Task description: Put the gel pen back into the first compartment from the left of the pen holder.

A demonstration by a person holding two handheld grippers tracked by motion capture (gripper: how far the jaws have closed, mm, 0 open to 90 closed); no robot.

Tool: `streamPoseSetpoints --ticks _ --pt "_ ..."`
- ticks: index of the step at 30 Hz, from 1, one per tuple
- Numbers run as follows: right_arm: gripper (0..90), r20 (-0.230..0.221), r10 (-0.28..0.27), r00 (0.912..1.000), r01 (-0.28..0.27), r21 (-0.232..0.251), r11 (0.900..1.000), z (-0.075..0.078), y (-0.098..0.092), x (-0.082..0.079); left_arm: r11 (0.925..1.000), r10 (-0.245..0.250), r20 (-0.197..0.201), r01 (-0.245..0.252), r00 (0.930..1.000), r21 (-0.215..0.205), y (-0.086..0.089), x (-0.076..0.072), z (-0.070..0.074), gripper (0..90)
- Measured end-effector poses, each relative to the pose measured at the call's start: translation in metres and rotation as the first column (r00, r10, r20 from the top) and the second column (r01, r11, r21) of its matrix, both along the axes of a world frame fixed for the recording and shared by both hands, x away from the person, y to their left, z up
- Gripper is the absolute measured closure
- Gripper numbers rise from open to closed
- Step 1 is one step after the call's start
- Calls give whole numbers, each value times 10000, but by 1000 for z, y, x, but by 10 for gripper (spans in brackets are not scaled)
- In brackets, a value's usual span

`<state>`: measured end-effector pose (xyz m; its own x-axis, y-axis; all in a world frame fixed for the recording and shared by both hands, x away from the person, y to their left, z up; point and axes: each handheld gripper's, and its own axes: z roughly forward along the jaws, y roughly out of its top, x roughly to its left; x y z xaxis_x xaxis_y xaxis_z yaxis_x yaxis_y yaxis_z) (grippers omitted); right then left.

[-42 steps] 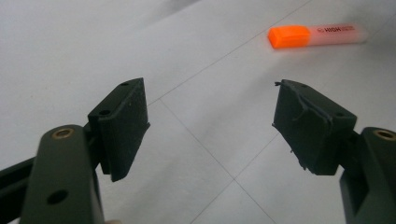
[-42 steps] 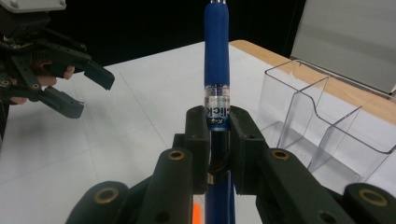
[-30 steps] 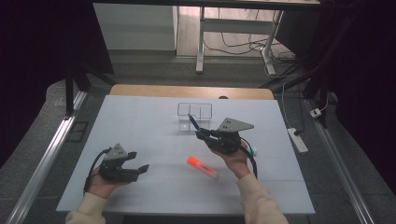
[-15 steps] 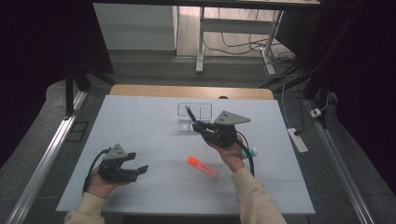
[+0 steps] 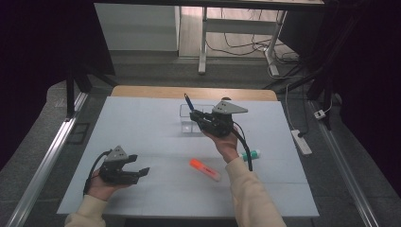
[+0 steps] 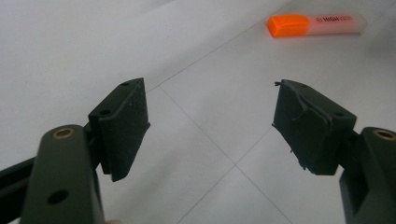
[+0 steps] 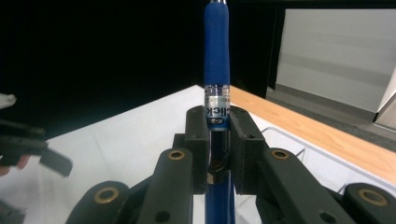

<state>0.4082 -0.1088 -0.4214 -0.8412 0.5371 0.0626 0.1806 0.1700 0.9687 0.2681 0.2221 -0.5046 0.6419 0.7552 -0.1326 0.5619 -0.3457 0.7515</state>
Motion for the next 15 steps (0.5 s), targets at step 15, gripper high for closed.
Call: streamPoseSetpoints --ticks 15 --pt "791 -164 -567 9983 573 429 9974 -12 25 51 10000 -13 -183 14 9998 70 3 6 -7 264"
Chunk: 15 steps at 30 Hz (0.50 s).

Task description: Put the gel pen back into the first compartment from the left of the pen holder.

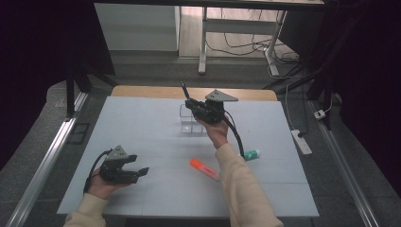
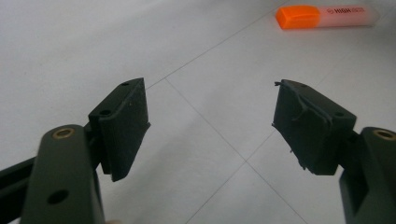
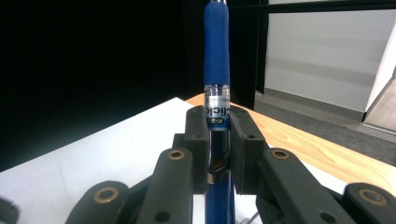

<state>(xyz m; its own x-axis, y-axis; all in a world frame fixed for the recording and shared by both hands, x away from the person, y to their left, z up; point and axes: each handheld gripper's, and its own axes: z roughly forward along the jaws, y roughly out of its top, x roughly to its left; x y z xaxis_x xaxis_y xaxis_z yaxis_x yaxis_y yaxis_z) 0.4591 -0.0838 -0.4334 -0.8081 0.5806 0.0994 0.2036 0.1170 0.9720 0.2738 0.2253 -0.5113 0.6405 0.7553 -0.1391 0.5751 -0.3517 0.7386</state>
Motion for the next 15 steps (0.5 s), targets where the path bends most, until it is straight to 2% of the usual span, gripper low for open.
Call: streamPoseSetpoints --ticks 2,4,10,15 --pt "791 -30 3 10000 -3 30 10000 -1 1 3 10000 30 -38 -30 10000 -26 0 0 0 263" --pt "790 -23 -80 10000 81 145 9999 -4 8 15 10000 38 -44 -38 10000 -40 1 1 -1 264" --pt "790 -28 -277 9996 277 300 9992 -9 15 32 9998 152 -120 -153 9998 -85 5 2 -3 263" --pt "790 -29 -345 9994 346 452 9984 -11 19 37 9998 195 -188 -196 9996 -78 7 3 -4 264"
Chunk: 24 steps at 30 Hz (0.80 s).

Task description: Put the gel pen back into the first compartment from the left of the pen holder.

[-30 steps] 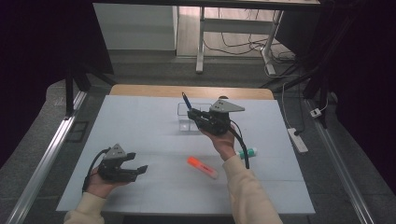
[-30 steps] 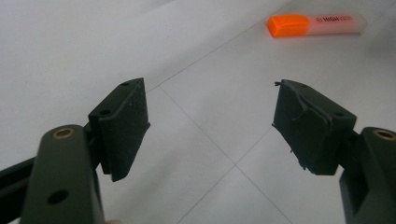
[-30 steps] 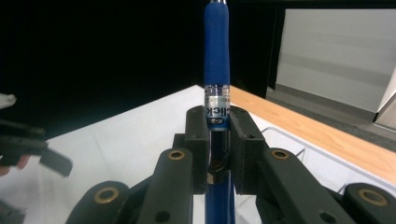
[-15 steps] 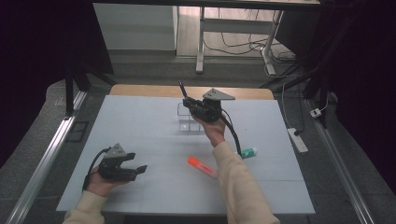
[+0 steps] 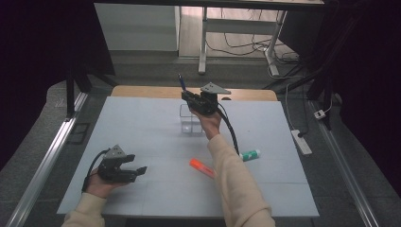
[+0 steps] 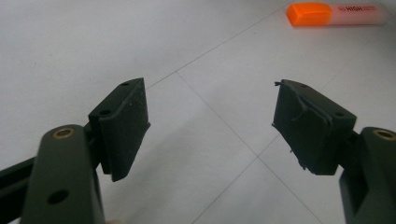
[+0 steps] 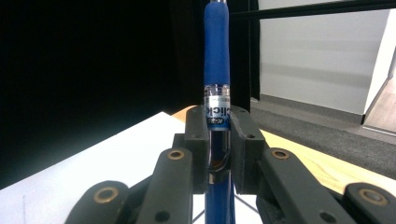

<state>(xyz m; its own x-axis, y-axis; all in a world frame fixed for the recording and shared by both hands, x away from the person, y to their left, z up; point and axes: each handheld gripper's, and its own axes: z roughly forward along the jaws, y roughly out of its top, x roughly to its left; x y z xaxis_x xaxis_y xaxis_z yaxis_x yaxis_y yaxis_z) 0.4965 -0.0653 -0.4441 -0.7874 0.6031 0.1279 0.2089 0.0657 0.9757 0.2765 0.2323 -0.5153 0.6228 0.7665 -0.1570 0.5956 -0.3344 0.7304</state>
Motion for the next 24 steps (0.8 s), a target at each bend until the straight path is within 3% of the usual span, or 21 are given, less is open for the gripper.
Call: streamPoseSetpoints --ticks 4,15,16,17,20,24 --pt "790 -11 -137 9999 138 271 9995 -4 7 6 10000 -3 -2 3 10000 27 0 0 0 264" --pt "784 -27 -100 9999 101 297 9995 -11 13 8 10000 48 -36 -48 10000 72 2 0 -1 265" --pt "694 -158 -41 9999 45 257 9997 -14 13 8 10000 50 -31 -49 10000 82 2 0 -1 265" --pt "694 -158 -41 9999 45 257 9997 -14 13 8 10000 50 -27 -49 10000 83 2 0 -1 265" --pt "523 -551 -32 9985 45 230 9997 -17 10 7 10000 28 -7 -28 10000 96 1 0 -1 265" --pt "506 -581 -53 9983 66 216 9997 -15 5 3 9999 11 4 -11 10000 122 0 0 -1 265"
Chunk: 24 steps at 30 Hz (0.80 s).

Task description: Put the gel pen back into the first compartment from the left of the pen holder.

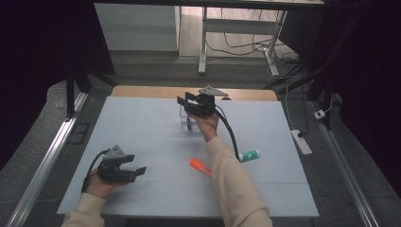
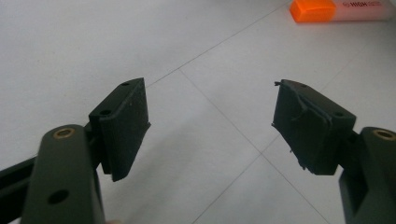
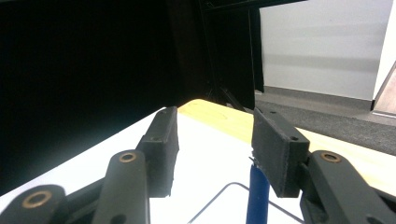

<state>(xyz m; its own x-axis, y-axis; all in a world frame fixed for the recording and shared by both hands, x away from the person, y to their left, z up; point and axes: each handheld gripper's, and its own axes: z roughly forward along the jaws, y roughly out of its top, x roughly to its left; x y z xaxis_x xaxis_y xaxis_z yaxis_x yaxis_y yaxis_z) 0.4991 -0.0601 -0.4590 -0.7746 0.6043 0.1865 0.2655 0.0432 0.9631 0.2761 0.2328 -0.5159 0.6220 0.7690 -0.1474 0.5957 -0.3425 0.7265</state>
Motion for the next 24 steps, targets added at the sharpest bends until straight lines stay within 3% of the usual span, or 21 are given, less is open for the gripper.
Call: streamPoseSetpoints --ticks 12,16,24 --pt "503 213 -178 9996 190 -577 9982 15 -24 -20 10000 -34 113 33 9999 83 -1 -1 2 266" --pt "503 199 -17 9998 35 -913 9958 16 -38 -33 9999 -44 143 42 9999 110 -2 -1 3 267" --pt "501 68 271 9996 -263 -1045 9942 16 -56 -46 9999 -46 164 44 9999 161 -3 -2 3 267"
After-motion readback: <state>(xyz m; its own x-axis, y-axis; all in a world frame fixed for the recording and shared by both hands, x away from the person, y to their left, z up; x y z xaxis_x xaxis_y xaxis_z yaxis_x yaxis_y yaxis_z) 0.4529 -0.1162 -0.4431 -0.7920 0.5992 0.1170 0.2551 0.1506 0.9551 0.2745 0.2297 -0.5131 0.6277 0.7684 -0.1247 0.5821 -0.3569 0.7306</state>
